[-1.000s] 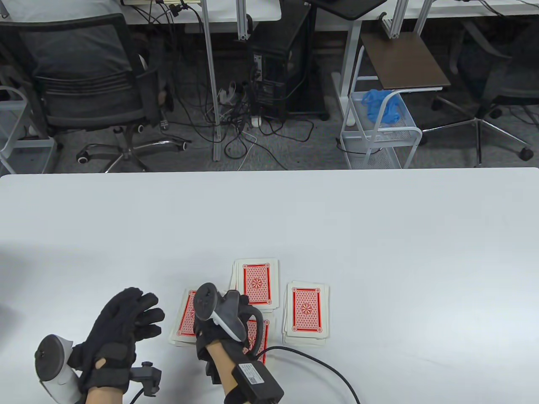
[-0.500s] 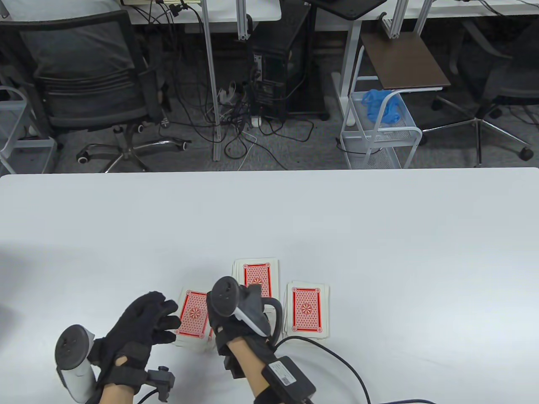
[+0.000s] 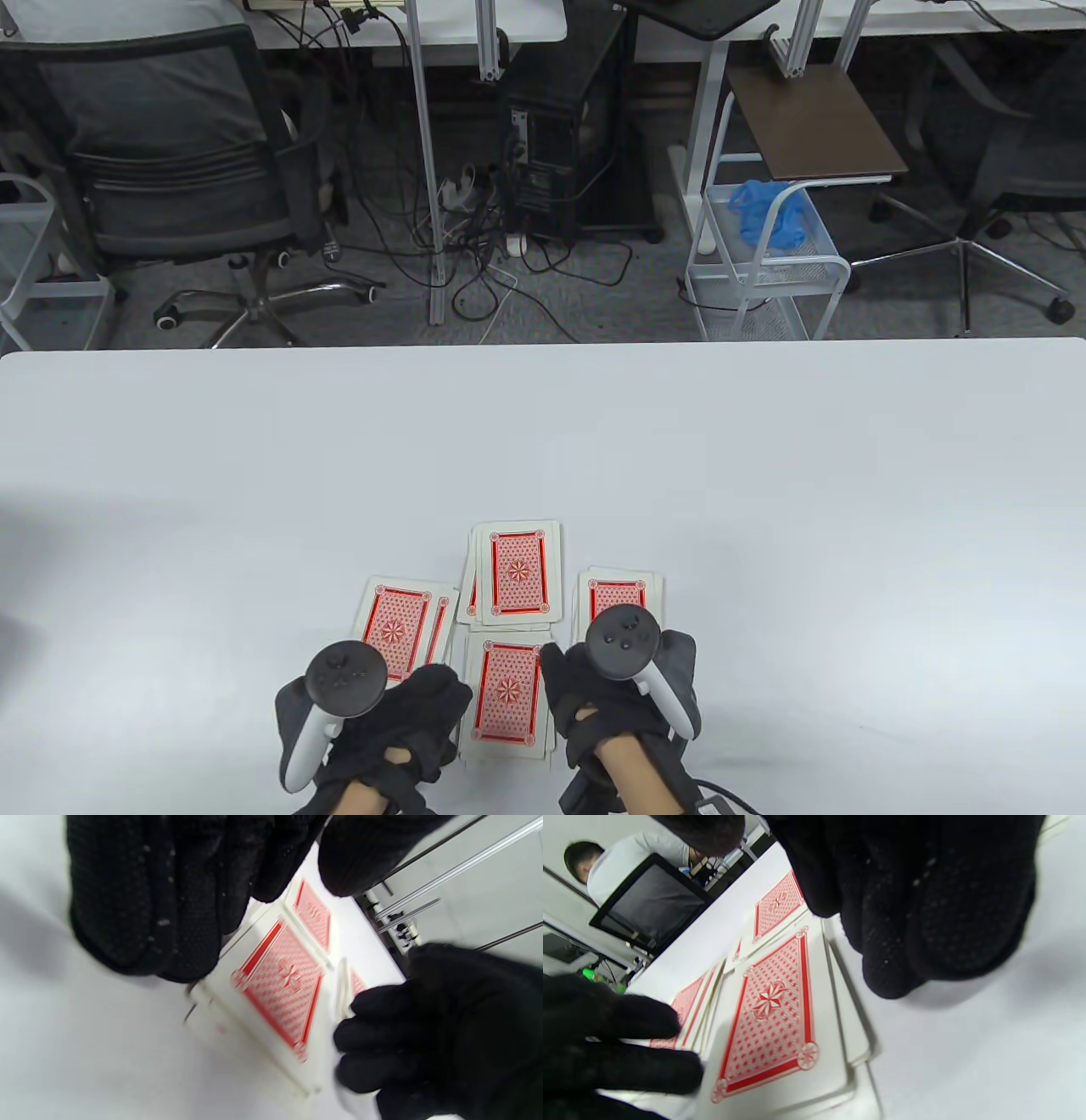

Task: Four-player card dealing with fan arrangement

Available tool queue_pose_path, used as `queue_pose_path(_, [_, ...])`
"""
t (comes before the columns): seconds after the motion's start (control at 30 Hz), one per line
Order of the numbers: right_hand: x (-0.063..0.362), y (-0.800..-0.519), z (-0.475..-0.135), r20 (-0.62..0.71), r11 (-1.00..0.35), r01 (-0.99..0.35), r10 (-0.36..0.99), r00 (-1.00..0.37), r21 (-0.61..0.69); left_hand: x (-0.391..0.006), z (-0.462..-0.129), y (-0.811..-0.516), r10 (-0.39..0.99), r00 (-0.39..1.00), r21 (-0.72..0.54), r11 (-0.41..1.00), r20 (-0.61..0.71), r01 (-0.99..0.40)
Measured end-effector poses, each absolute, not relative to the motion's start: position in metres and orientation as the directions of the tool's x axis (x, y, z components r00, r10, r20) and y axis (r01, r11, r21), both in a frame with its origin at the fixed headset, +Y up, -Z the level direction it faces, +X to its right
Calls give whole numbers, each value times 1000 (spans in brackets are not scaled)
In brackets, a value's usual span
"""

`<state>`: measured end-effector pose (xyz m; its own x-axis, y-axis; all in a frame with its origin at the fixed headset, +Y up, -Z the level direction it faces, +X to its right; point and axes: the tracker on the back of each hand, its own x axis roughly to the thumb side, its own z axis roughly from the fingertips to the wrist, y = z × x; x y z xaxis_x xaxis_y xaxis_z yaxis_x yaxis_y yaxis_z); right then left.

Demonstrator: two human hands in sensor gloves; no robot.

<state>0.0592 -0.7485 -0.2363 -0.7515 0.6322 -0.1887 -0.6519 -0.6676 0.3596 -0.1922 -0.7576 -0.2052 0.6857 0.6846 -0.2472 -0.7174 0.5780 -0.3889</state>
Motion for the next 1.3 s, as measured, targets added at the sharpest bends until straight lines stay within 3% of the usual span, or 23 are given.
queue_pose_path(0.17, [50,-752,-231,-201,-693,-643,614,-764,328,-175,-204,-758,658,722,-354,636,-215,-685])
queue_pose_path(0.33, [57,-761,-230,-321,-590,-766,696,-643,255,-176,-205,-758,672,707,-376,611,-220,-697])
queue_pose_path(0.6, [63,-774,-235,-404,-466,-826,722,-562,315,-175,-206,-759,672,712,-384,614,-206,-690])
queue_pose_path(0.7, [60,-780,-236,-403,-408,-809,715,-572,424,-175,-206,-759,672,711,-386,611,-207,-691])
queue_pose_path(0.8, [57,-779,-237,-346,-447,-769,707,-617,457,-175,-206,-759,675,709,-394,607,-204,-690])
queue_pose_path(0.9, [57,-759,-238,-229,-483,-749,749,-622,454,-179,-205,-757,703,677,-417,560,-217,-716])
queue_pose_path(1.0, [58,-731,-233,133,-716,-620,682,-719,321,-188,-209,-746,733,660,-326,591,-166,-738])
queue_pose_path(1.1, [58,-719,-226,329,-766,-599,642,-692,236,-194,-214,-748,823,543,-355,463,-168,-812])
queue_pose_path(1.17, [56,-717,-224,359,-750,-624,656,-663,219,-196,-215,-749,874,463,-313,402,-151,-861])
queue_pose_path(1.23, [56,-718,-224,316,-763,-602,646,-695,237,-195,-214,-747,856,510,-227,482,-81,-846])
queue_pose_path(1.3, [57,-719,-222,251,-763,-603,646,-721,232,-192,-214,-743,812,583,-221,567,-10,-794])
